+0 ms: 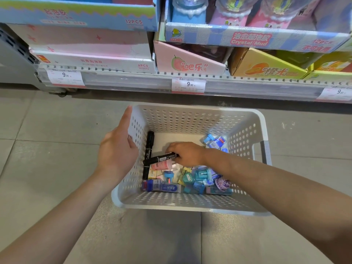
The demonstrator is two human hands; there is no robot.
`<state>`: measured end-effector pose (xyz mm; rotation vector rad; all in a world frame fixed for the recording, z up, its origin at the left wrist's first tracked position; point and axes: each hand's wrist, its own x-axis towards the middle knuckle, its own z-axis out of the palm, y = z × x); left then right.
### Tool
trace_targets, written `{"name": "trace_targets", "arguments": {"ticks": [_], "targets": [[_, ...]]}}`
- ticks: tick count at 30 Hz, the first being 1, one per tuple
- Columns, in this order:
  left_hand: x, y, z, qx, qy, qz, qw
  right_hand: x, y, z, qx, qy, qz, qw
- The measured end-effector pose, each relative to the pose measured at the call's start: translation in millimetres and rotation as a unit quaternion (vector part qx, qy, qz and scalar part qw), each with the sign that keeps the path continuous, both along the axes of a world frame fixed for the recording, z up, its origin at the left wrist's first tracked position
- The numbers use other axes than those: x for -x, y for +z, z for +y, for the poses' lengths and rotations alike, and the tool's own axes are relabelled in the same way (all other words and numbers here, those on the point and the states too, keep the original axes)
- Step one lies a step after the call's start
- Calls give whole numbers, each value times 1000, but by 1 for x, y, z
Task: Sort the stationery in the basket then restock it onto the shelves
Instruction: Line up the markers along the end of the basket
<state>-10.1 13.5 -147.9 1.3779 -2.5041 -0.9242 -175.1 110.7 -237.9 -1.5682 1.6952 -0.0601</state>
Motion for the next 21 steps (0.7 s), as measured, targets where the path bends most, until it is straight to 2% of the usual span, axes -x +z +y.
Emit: {"name": "trace_targets", "arguments": {"ticks": [3,8,14,18,21], "targets": [[1,0,0,3,0,-3,1000,9,13,3,-24,7,-13,1000],[1,3,1,3,1,-3,1000,11,13,11,17,-86,84,993],[0,0,-1,4,-4,0,1000,9,1,9,94,0,279,956],[-1,-1,-1,4,-9,5,1000,10,0,8,150,16,354,923],[-1,-1,-2,6,-11,11,1000,10,8,7,102,-1,317,943]]}}
